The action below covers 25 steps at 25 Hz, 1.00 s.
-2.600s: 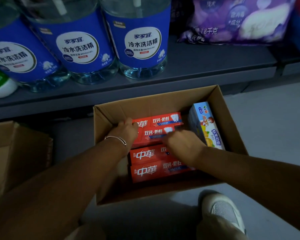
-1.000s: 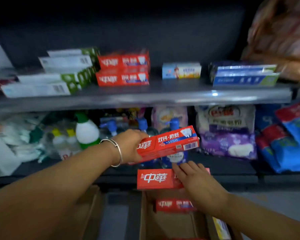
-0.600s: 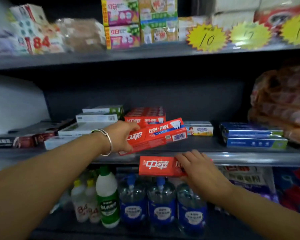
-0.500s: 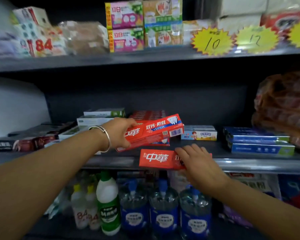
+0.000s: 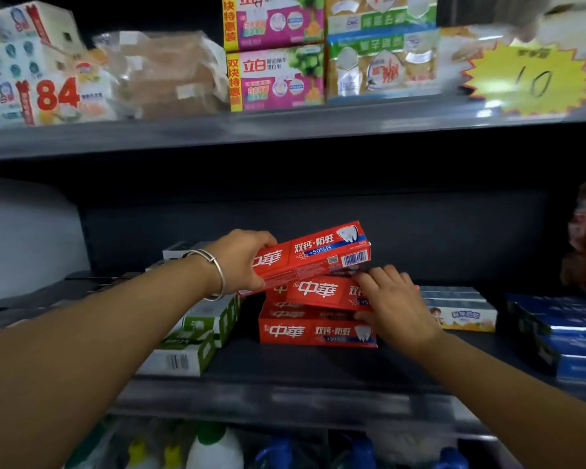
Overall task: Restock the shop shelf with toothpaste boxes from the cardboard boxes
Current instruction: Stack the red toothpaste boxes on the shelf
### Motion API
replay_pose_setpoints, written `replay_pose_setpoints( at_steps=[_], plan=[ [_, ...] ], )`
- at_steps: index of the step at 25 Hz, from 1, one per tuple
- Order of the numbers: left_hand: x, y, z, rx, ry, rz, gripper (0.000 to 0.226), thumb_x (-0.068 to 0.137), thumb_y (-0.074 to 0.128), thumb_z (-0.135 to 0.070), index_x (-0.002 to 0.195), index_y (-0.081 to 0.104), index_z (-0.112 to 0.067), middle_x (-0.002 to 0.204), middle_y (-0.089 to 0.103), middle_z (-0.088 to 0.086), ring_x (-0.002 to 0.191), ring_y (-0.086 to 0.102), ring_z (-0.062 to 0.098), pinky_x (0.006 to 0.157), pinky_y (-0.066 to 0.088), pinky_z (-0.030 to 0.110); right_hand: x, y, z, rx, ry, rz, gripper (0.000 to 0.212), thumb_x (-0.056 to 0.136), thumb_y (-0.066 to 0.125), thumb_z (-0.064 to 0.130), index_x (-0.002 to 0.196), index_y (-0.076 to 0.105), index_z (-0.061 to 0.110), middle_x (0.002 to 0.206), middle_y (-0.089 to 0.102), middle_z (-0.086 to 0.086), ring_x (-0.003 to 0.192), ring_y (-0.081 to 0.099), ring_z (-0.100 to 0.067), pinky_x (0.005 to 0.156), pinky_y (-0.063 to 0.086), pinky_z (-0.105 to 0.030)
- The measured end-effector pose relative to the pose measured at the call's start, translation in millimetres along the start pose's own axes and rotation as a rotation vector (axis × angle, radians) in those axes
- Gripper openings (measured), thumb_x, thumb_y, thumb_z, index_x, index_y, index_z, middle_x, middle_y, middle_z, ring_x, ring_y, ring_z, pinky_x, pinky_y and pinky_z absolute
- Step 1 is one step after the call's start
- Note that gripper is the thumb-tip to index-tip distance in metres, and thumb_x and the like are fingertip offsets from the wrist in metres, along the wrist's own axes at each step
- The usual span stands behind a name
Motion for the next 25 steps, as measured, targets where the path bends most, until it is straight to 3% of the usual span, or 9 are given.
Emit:
replay_pose_setpoints(
  at_steps=[5,10,12,15,18,20,25],
  plan=[
    [24.8,18.1,17.6,-0.052,0.005,0.005,0.056,0.076,0.074,-0.019,0.126,0.048,-0.018,0.116,0.060,0.000,0.095,0.058,0.012,0.080,0.050,0.022,31.9,33.7,5.2,0.019,-0.047,0.006,0.061,0.090,0.056,0.034,0.144,0.027,0.027,0.147,0.037,0.007,0.138,0.027,-0.015,0.111,0.021,-0.034],
    [34.4,32.1,29.2,-0.088,-0.003,0.003,0.058,0.075,0.075,-0.020,0.126,0.048,-0.018,0.118,0.060,0.001,0.100,0.059,0.014,0.084,0.049,0.024,35.8,49.5,6.7,0.091,-0.051,0.008,0.066,0.093,0.049,0.044,0.148,0.018,0.028,0.152,0.028,0.010,0.142,0.021,-0.012,0.113,0.015,-0.031],
    [35.4,35.8,32.6,-0.095,-0.010,0.006,0.058,0.074,0.075,-0.020,0.125,0.049,-0.018,0.117,0.061,0.001,0.101,0.059,0.015,0.088,0.051,0.029,33.2,51.3,7.6,0.061,-0.062,-0.025,0.060,0.092,0.052,0.041,0.146,0.029,0.023,0.149,0.037,0.006,0.138,0.032,-0.015,0.111,0.023,-0.035],
    [34.8,38.0,33.0,-0.098,-0.019,0.003,0.058,0.074,0.076,-0.022,0.125,0.049,-0.019,0.116,0.061,0.001,0.101,0.060,0.015,0.088,0.052,0.030,29.5,54.1,9.0,-0.063,-0.106,-0.129,0.058,0.066,0.083,0.032,0.118,0.062,0.018,0.114,0.068,0.002,0.106,0.065,-0.020,0.084,0.051,-0.036],
    [32.3,39.0,31.6,-0.106,-0.016,-0.001,0.058,0.074,0.076,-0.022,0.125,0.049,-0.018,0.116,0.061,0.002,0.101,0.060,0.016,0.088,0.052,0.031,32.8,55.2,11.4,-0.091,-0.069,-0.182,0.061,0.051,0.090,0.037,0.105,0.069,0.020,0.101,0.073,0.005,0.094,0.069,-0.017,0.073,0.055,-0.032],
    [30.4,41.1,30.6,-0.110,-0.019,0.011,0.058,0.074,0.076,-0.022,0.125,0.049,-0.018,0.116,0.061,0.001,0.101,0.060,0.016,0.087,0.053,0.030,33.6,56.1,12.9,-0.067,-0.055,-0.190,0.065,0.050,0.091,0.037,0.109,0.068,0.019,0.102,0.073,0.003,0.094,0.070,-0.019,0.073,0.056,-0.033],
    [20.7,43.0,25.0,-0.104,-0.016,0.058,0.061,0.074,0.076,-0.020,0.128,0.047,-0.020,0.117,0.060,0.000,0.102,0.060,0.015,0.087,0.052,0.028,4.2,50.6,19.8,-0.070,-0.083,-0.200,0.076,0.050,0.092,0.025,0.119,0.065,0.011,0.116,0.068,-0.005,0.109,0.065,-0.023,0.091,0.049,-0.035]
  ],
)
Point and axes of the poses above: each hand's wrist, its own x-axis towards the middle knuckle, its own y-axis out of the palm, z = x × y, the point moved 5 cm from there along x, towards the middle knuckle
